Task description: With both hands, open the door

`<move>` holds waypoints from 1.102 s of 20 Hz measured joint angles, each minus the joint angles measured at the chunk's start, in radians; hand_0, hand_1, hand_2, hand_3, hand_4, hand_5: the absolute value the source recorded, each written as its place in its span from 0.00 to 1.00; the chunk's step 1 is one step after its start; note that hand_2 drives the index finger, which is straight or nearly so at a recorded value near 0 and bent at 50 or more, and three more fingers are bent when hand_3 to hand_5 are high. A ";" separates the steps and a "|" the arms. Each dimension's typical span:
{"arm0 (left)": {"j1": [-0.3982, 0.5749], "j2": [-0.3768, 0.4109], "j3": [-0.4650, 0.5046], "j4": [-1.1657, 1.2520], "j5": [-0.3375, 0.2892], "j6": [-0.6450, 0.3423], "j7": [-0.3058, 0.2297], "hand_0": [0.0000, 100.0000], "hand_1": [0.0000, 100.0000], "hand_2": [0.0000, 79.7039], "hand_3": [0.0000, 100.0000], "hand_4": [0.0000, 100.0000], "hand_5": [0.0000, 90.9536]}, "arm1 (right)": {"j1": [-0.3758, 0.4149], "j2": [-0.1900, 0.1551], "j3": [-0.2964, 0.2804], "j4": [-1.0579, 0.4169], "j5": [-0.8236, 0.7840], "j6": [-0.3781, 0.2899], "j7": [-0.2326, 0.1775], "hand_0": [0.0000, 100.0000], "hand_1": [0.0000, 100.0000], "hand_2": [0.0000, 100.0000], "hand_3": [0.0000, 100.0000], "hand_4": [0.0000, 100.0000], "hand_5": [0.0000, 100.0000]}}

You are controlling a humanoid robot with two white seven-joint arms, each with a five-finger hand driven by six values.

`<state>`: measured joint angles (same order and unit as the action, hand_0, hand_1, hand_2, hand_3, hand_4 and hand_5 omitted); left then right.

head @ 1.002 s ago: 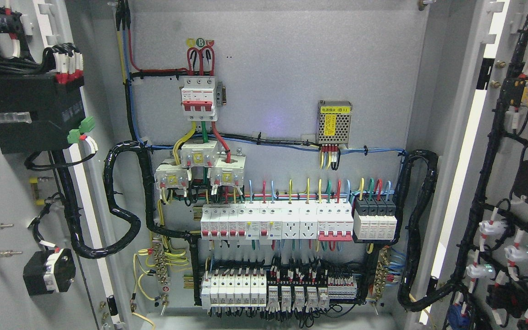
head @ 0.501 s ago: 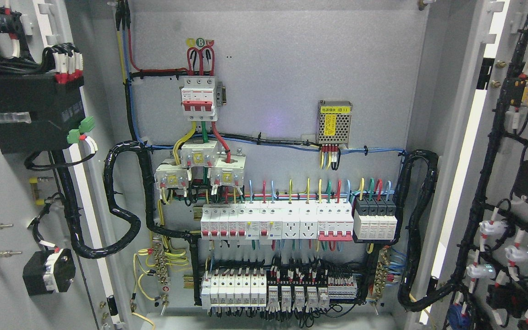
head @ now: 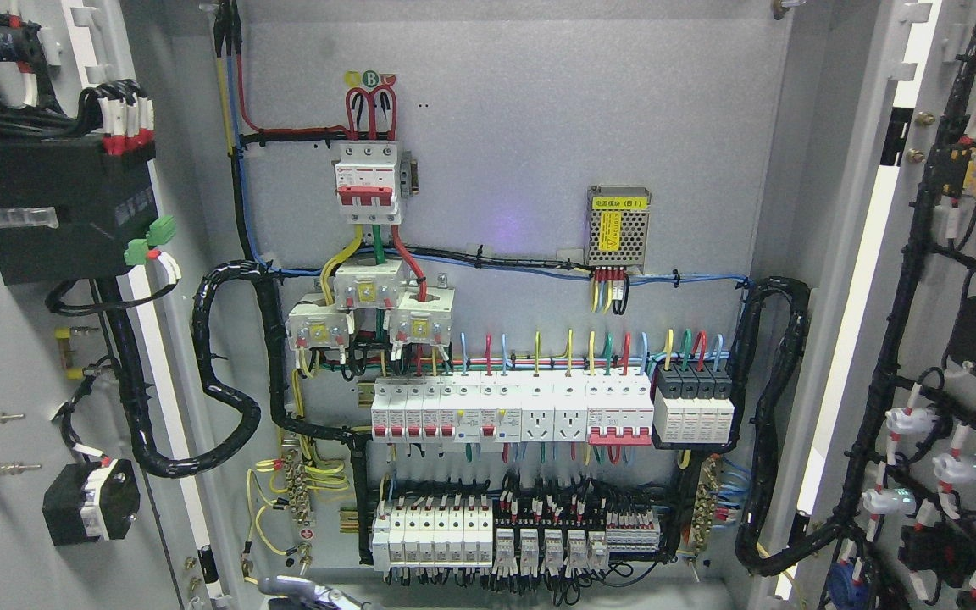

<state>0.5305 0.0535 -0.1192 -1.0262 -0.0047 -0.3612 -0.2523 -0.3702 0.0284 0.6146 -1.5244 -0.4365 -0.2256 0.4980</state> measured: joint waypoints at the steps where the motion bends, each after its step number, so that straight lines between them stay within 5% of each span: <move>1: 0.016 0.006 -0.007 -0.036 0.001 -0.011 0.000 0.00 0.00 0.00 0.00 0.00 0.00 | 0.022 -0.014 -0.008 -0.013 0.007 -0.031 -0.003 0.39 0.00 0.00 0.00 0.00 0.00; 9: 0.085 0.062 -0.047 -0.290 0.032 -0.060 0.011 0.00 0.00 0.00 0.00 0.00 0.00 | 0.185 -0.123 -0.083 -0.132 0.035 -0.171 -0.030 0.39 0.00 0.00 0.00 0.00 0.00; 22: 0.093 0.166 -0.064 -0.584 0.168 -0.310 0.015 0.00 0.00 0.00 0.00 0.00 0.00 | 0.437 -0.298 -0.225 -0.277 0.041 -0.363 -0.033 0.39 0.00 0.00 0.00 0.00 0.00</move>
<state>0.6236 0.2198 -0.1837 -1.6101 0.1629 -0.6712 -0.2375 0.0666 -0.2701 0.3895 -1.8012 -0.3951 -0.5881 0.4647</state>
